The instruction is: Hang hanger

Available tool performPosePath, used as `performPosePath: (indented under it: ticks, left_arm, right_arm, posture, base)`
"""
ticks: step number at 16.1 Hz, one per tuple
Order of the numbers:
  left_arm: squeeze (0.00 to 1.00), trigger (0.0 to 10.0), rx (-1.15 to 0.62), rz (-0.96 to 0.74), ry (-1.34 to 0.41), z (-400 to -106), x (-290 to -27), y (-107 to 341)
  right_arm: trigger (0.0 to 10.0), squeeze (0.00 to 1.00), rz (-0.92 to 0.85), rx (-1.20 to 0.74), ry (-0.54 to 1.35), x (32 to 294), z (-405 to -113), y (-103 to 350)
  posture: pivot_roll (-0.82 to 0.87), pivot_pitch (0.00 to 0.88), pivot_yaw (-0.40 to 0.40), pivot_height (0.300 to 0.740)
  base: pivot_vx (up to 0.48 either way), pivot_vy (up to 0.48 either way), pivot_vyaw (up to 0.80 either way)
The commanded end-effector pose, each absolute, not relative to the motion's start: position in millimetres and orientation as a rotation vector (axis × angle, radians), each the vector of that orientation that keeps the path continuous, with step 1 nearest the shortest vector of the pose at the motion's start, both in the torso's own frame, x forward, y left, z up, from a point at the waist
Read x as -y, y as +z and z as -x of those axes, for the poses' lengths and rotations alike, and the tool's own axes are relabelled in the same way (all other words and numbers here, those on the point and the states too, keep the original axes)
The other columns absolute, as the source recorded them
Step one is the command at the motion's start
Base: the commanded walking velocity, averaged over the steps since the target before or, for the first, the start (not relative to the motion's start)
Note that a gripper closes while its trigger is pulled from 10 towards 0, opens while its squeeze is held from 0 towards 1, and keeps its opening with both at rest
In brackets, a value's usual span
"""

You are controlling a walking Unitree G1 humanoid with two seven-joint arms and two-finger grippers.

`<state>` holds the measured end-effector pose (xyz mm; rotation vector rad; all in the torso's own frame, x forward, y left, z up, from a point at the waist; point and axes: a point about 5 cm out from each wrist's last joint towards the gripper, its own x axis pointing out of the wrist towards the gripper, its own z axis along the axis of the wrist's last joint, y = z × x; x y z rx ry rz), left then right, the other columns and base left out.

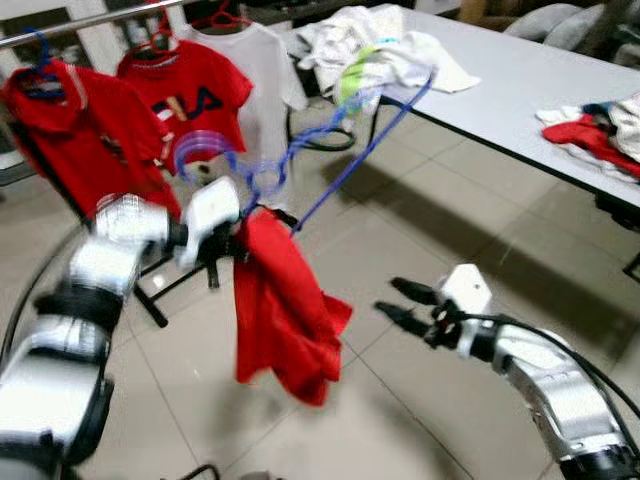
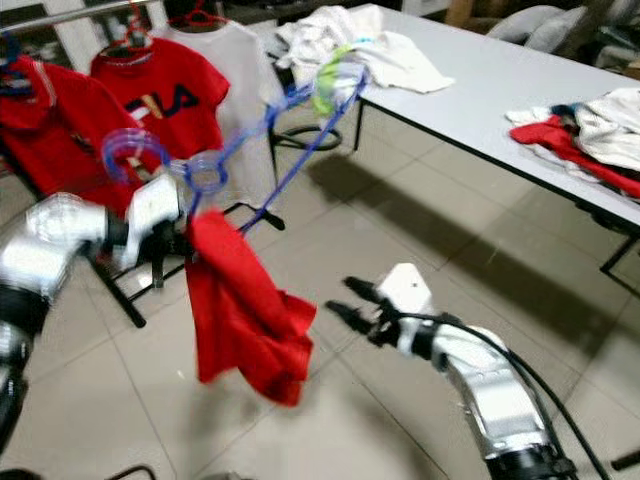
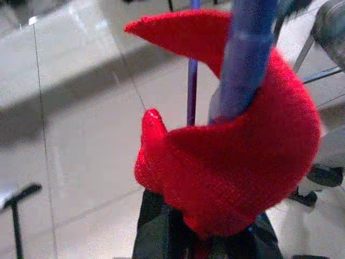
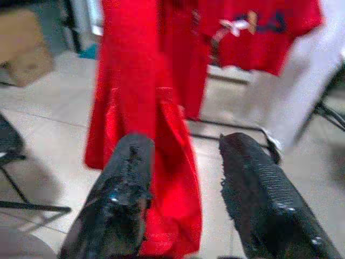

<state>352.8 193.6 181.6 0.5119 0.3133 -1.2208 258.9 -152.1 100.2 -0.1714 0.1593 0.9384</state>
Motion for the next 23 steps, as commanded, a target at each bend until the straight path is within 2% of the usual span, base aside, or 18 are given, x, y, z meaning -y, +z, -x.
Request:
performPosePath:
  ticks: [1, 3, 5, 7, 8, 9, 10, 14, 19, 20, 23]
  left_arm:
    - [0.00, 0.0, -0.280, -0.504, -1.251, -354.0, -190.8, 190.5]
    - [0.00, 0.0, -0.209, -0.517, -1.319, -358.0, -180.2, 212.8]
    - [0.00, 0.0, -0.129, -0.505, -1.301, -361.6, -172.8, 227.6]
    - [0.00, 0.0, -0.080, -0.493, -1.316, -363.5, -169.1, 236.3]
    - [0.00, 0.0, -0.051, -0.468, -1.342, -360.9, -166.1, 241.4]
    - [0.00, 0.0, -0.038, -0.459, -1.351, -359.6, -164.9, 243.4]
    - [0.00, 0.0, -0.013, -0.442, -1.374, -356.4, -162.4, 248.4]
    - [0.00, 0.0, -0.004, -0.435, -1.430, -350.9, -160.9, 255.4]
    - [0.00, 0.0, 0.018, -0.412, -1.452, -348.1, -159.1, 265.3]
    - [0.00, 0.0, 0.043, -0.384, -1.473, -347.0, -157.8, 272.8]
    - [0.00, 0.0, 0.052, -0.354, -1.521, -343.9, -157.0, 282.1]
  right_arm:
    - [10.0, 1.00, 0.171, -0.128, 0.972, 146.9, -260.5, 108.5]
    - [10.0, 1.00, 0.113, -0.036, 1.026, 132.6, -261.7, 130.5]
    - [10.0, 1.00, 0.092, 0.005, 1.050, 117.1, -259.9, 141.0]
    - [10.0, 1.00, 0.132, 0.006, 1.012, 106.4, -262.6, 139.5]
    - [10.0, 0.95, 0.137, 0.009, 0.988, 101.0, -262.0, 136.8]
    - [10.0, 0.95, 0.136, 0.007, 0.975, 99.1, -261.9, 135.5]
    - [10.0, 0.00, 0.139, -0.008, 0.955, 93.1, -261.8, 131.7]
    - [10.0, 0.00, 0.117, -0.016, 0.814, 93.7, -280.5, 131.2]
    - [10.0, 0.00, 0.135, -0.035, 0.965, 93.4, -276.7, 126.5]
    - [0.0, 0.00, 0.120, -0.062, 1.037, 94.7, -271.5, 122.3]
    - [0.0, 0.00, 0.153, -0.091, 1.113, 98.3, -267.3, 116.2]
  posture:
    - [-0.02, 0.000, 0.047, 0.740]
    - [-0.01, 0.000, 0.042, 0.740]
    - [-0.01, 0.000, 0.039, 0.740]
    - [-0.01, 0.000, 0.033, 0.740]
    - [0.00, 0.000, 0.027, 0.740]
    - [0.00, 0.000, 0.027, 0.740]
    - [0.01, 0.010, 0.018, 0.740]
    - [0.03, 0.016, 0.003, 0.740]
    - [0.02, 0.007, 0.005, 0.740]
    - [0.02, 0.004, 0.005, 0.740]
    - [0.03, 0.001, 0.004, 0.740]
  base:
    - [0.000, 0.000, 0.00]
    - [0.000, 0.000, 0.00]
    - [0.000, 0.000, 0.00]
    - [0.000, 0.000, 0.00]
    - [0.000, 0.000, 0.00]
    - [0.000, 0.000, 0.00]
    - [0.000, 0.000, 0.00]
    - [0.000, 0.000, 0.00]
    - [0.000, 0.000, 0.00]
    - [0.000, 0.000, 0.00]
    - [0.000, 0.000, 0.00]
